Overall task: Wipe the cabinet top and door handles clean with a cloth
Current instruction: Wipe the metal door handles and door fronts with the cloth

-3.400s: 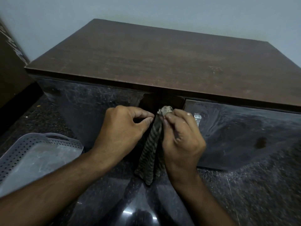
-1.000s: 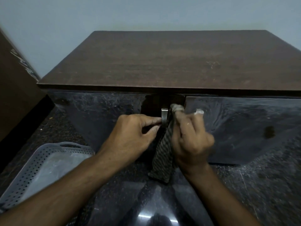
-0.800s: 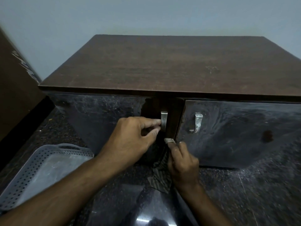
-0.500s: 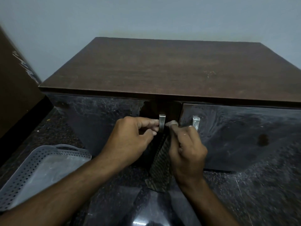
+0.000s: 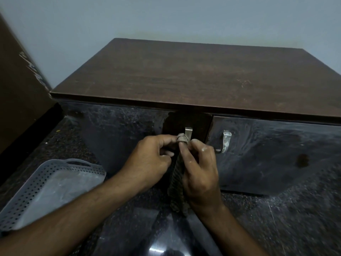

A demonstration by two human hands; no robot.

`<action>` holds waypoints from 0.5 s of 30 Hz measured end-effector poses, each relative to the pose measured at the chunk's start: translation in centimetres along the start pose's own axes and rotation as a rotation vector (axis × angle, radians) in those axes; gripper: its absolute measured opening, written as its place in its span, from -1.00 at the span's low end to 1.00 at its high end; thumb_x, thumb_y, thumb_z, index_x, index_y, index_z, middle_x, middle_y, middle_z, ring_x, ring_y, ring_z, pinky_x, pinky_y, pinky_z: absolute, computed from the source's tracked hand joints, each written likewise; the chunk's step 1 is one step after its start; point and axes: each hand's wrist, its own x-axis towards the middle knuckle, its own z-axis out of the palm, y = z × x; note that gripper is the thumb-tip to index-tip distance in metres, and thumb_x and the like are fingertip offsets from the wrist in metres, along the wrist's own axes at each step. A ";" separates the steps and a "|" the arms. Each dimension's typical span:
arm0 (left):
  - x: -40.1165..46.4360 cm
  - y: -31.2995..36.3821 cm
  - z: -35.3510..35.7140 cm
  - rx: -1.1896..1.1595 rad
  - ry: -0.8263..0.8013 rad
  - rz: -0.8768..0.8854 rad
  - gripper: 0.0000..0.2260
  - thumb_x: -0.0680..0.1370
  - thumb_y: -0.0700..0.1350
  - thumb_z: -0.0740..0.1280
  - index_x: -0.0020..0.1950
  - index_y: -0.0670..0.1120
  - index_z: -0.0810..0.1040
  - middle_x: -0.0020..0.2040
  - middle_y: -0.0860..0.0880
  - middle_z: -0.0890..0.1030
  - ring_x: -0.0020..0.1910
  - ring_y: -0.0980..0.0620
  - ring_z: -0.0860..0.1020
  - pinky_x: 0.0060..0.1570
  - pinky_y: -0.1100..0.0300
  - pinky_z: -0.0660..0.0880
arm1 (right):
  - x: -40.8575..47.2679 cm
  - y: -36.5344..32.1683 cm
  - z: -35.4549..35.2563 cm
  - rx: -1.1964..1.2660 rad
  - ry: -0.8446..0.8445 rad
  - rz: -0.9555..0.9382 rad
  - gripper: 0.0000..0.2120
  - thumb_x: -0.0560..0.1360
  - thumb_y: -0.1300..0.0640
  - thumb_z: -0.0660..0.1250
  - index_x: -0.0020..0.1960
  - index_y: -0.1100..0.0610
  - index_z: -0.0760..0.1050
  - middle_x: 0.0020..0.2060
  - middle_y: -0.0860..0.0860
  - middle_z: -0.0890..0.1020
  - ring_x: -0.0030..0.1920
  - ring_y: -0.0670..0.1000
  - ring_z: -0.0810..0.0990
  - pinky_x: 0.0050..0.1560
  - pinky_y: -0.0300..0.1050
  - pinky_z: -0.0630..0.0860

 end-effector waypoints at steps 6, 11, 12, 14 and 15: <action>0.4 -0.2 0.0 -0.066 0.094 -0.005 -0.44 0.44 -0.49 0.26 0.00 0.22 0.60 0.00 0.15 0.70 0.03 0.17 0.66 0.08 0.23 0.56 | 3.5 -0.2 -0.2 0.011 0.144 0.084 -0.79 0.56 0.42 0.31 0.15 0.37 0.63 0.06 0.25 0.60 0.06 0.15 0.55 0.17 -0.16 0.47; 0.3 -0.3 -0.3 -0.043 0.071 0.013 -0.43 0.42 -0.50 0.23 0.11 0.13 0.64 0.04 0.13 0.71 0.10 0.23 0.63 0.16 0.18 0.56 | -0.2 1.0 -0.6 0.024 0.118 0.051 -0.79 0.47 0.50 0.33 0.06 0.40 0.65 -0.02 0.29 0.63 -0.01 0.19 0.60 0.21 -0.19 0.47; 0.3 -0.3 -0.3 -0.041 0.072 0.012 -0.44 0.41 -0.49 0.23 0.13 0.12 0.64 0.05 0.12 0.71 0.10 0.22 0.63 0.16 0.16 0.56 | -0.6 1.1 -0.6 0.031 0.117 0.056 -0.80 0.46 0.51 0.33 0.04 0.40 0.65 -0.04 0.29 0.64 -0.03 0.20 0.61 0.21 -0.20 0.47; 0.3 -0.1 -0.1 -0.051 0.065 0.021 -0.44 0.42 -0.46 0.24 0.11 0.16 0.64 0.05 0.13 0.71 0.10 0.20 0.63 0.15 0.15 0.57 | 0.0 0.9 -0.6 0.055 0.142 0.080 -0.80 0.47 0.50 0.33 0.03 0.40 0.65 -0.05 0.28 0.65 -0.04 0.20 0.63 0.19 -0.19 0.50; 0.4 -0.1 0.0 -0.053 0.059 0.026 -0.44 0.42 -0.46 0.24 0.10 0.17 0.64 0.05 0.12 0.71 0.10 0.18 0.64 0.15 0.14 0.57 | 0.7 0.6 -0.5 0.064 0.168 0.101 -0.82 0.48 0.49 0.34 0.04 0.40 0.66 -0.06 0.27 0.65 -0.04 0.19 0.63 0.16 -0.17 0.53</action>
